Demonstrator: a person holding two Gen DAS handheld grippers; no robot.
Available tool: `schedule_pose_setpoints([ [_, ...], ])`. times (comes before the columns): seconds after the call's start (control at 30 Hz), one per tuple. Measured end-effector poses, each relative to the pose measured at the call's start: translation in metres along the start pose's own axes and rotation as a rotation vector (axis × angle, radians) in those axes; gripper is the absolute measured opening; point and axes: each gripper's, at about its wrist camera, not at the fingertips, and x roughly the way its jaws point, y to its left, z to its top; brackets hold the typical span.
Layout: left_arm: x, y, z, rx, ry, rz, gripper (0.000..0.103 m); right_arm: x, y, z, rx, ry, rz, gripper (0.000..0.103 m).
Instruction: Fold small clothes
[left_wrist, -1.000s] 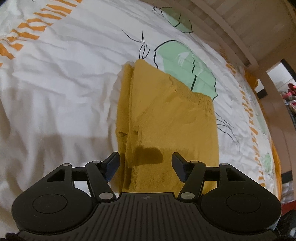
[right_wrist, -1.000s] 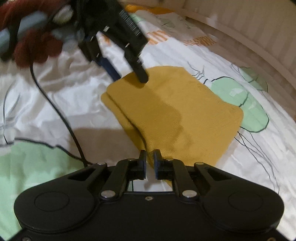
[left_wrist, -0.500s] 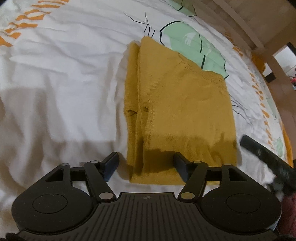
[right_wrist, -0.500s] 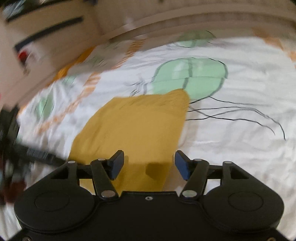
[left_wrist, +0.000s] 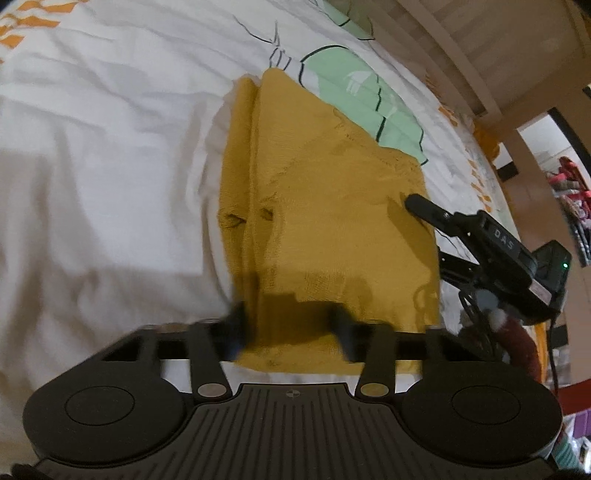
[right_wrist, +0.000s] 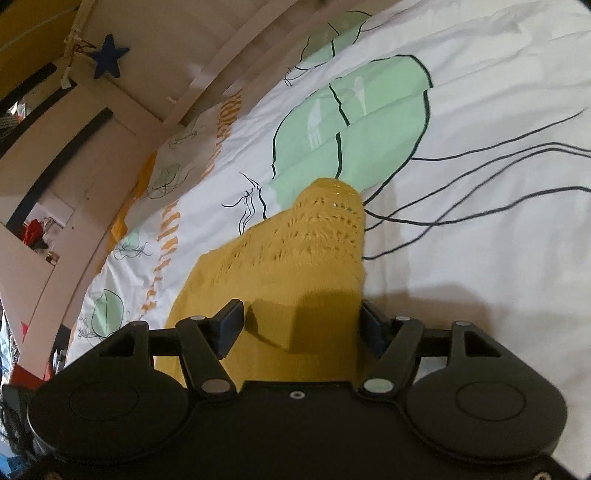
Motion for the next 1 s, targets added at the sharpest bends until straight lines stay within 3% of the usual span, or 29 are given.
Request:
schedule_pose_setpoints([
  [0.03,-0.001,0.001,0.0,-0.004,0.002,-0.006,0.019,0.003,0.0,0.001,-0.002,0.004,0.002,0.062],
  [0.07,-0.003,0.002,-0.001,-0.006,0.001,-0.018,0.018,0.004,0.001,0.003,-0.01,0.006,-0.008,0.041],
  [0.1,-0.005,0.002,-0.003,-0.007,-0.004,-0.025,0.016,0.005,0.001,0.005,-0.021,0.016,-0.027,0.038],
  [0.27,-0.008,0.001,-0.005,-0.011,-0.01,-0.037,0.016,-0.002,-0.001,0.009,-0.034,0.033,-0.049,0.038],
  [0.37,0.001,0.005,-0.004,-0.037,0.001,-0.043,0.022,0.001,-0.003,0.007,-0.033,0.037,-0.043,0.046],
  [0.5,0.007,0.01,-0.001,-0.075,0.017,-0.106,0.047,0.004,-0.007,0.007,0.002,0.034,-0.015,0.051],
  [0.57,0.008,0.011,-0.002,-0.098,0.014,-0.123,0.046,0.004,-0.005,0.007,-0.01,0.035,-0.014,0.054],
  [0.6,0.008,0.01,-0.002,-0.093,0.013,-0.121,0.038,0.005,-0.004,0.006,-0.012,0.037,-0.012,0.055],
  [0.63,0.008,0.009,-0.003,-0.084,0.017,-0.124,0.016,0.005,-0.003,0.006,-0.013,0.038,-0.012,0.056],
  [0.67,0.01,0.01,-0.004,-0.081,0.034,-0.143,0.016,0.005,-0.001,0.007,-0.016,0.042,-0.014,0.056],
  [0.8,0.008,0.004,-0.008,-0.057,0.035,-0.162,0.016,0.003,0.002,0.008,-0.01,0.066,-0.03,0.038],
  [1.0,-0.008,-0.007,-0.028,-0.046,0.071,-0.205,0.016,-0.024,0.008,0.002,0.027,0.1,-0.035,0.036],
])
